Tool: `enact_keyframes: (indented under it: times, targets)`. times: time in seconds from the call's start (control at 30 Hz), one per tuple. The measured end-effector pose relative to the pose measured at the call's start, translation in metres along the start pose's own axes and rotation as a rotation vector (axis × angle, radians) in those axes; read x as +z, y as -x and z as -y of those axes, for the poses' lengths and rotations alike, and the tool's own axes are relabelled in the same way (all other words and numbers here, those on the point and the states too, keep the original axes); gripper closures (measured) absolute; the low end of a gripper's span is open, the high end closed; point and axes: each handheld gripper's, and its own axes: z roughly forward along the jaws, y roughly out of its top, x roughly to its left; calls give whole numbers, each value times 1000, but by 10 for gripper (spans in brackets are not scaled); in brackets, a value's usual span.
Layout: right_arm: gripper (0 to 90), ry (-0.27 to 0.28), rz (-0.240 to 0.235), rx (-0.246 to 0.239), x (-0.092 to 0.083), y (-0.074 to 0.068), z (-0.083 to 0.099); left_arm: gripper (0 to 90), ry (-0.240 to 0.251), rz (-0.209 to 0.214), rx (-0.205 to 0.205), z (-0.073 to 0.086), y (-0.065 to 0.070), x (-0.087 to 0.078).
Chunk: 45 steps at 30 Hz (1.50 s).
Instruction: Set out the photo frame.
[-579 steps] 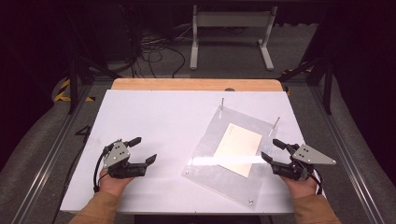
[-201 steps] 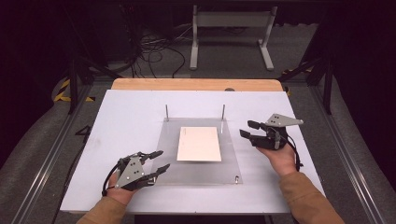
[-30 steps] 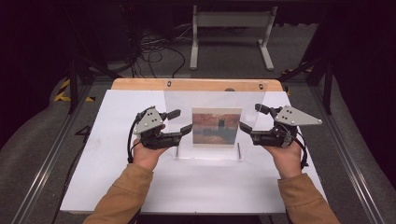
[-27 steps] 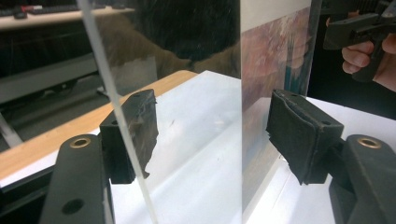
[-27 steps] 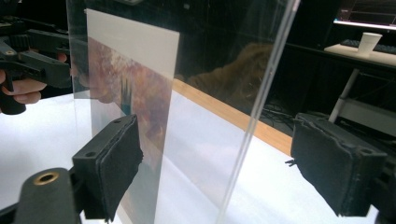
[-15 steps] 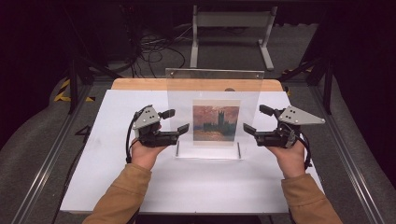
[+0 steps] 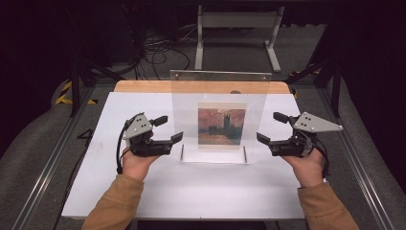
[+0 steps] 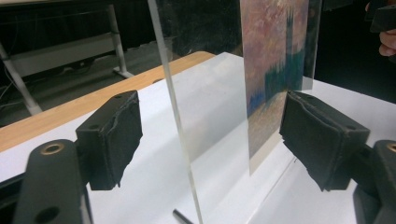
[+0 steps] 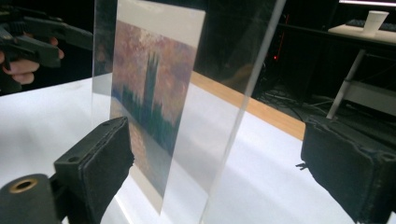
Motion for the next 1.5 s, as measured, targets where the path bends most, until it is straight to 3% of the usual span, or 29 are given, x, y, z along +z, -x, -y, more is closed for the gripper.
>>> enact_keyframes:
  times: [0.57,0.77,1.0,1.1,1.17,1.27,1.4,1.5]
  targets:
    - [6,-58,42,50,-53,14,29,119,-79,-61,-2,19,-9,-58]
    - [0,-100,54,80,-67,21,51,92,-134,-97,-38,43,-18,-76]
    - [0,-130,50,126,-69,27,76,82,-163,-115,-62,73,-24,-83]
    - [0,-138,43,141,-68,29,87,80,-158,-109,-90,90,-26,-87]
    - [0,-139,42,144,-68,29,91,78,-172,-109,-69,97,-27,-88]
    - [1,-133,35,150,-66,29,102,77,-147,-96,-66,109,-26,-88]
    - [0,-123,32,160,-63,31,116,80,-145,-86,-32,120,-24,-84]
    - [1,-124,35,171,-61,32,122,76,-125,-69,-42,122,-26,-82]
